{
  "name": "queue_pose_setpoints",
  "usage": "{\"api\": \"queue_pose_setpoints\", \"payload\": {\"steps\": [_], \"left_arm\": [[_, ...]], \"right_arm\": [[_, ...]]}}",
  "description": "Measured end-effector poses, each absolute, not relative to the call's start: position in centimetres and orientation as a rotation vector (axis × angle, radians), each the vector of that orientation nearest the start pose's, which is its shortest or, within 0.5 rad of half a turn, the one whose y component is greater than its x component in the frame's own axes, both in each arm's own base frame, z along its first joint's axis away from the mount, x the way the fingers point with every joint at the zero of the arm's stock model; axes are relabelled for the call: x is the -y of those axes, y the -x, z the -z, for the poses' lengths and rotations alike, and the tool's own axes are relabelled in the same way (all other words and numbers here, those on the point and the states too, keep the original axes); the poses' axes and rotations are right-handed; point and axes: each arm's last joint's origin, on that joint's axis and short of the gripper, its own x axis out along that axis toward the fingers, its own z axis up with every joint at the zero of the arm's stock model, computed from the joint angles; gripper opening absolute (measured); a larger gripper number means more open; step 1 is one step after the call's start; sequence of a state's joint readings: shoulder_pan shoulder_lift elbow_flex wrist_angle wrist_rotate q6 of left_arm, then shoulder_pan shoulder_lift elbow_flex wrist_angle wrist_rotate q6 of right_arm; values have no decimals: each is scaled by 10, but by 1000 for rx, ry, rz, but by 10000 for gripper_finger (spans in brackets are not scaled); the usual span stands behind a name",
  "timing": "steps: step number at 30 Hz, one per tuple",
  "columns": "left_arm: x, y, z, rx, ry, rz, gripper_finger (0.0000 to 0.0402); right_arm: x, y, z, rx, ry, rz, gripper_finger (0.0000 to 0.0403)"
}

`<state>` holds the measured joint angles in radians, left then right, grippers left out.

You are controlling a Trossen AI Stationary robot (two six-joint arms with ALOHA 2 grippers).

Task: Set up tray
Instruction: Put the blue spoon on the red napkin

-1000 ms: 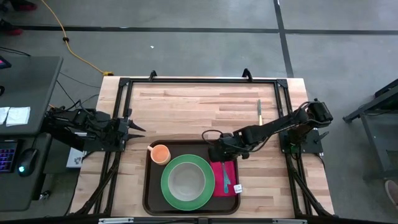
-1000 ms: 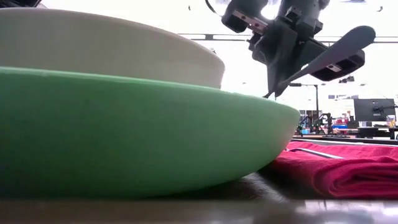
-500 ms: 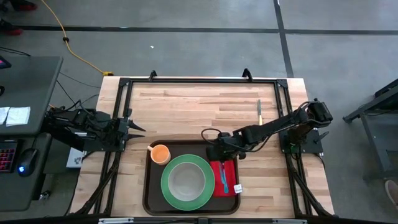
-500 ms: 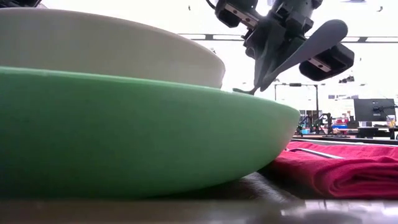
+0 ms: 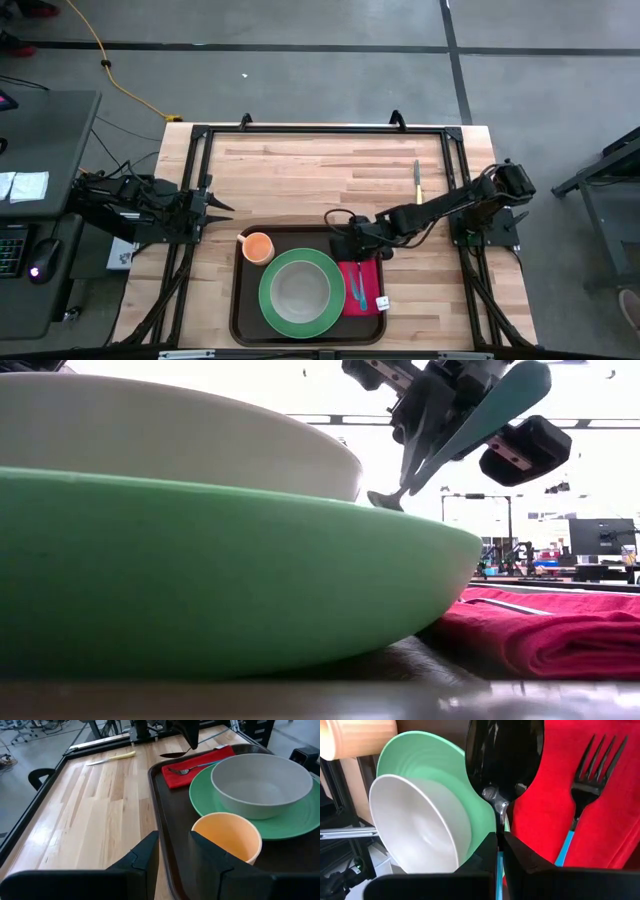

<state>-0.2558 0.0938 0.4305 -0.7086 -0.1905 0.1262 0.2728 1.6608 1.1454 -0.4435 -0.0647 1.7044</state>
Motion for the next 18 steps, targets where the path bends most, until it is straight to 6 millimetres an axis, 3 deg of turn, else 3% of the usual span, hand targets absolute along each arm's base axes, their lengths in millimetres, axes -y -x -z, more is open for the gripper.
{"api": "queue_pose_setpoints", "payload": {"steps": [10,18], "left_arm": [[9,-58,-231,-358,-207,87,136],[9,-58,-231,-357,-206,87,136]], "right_arm": [[-108,-325,-218,-948,-1469,595,1],[-119,-332,-203,-973,-1485,590,0]]}}
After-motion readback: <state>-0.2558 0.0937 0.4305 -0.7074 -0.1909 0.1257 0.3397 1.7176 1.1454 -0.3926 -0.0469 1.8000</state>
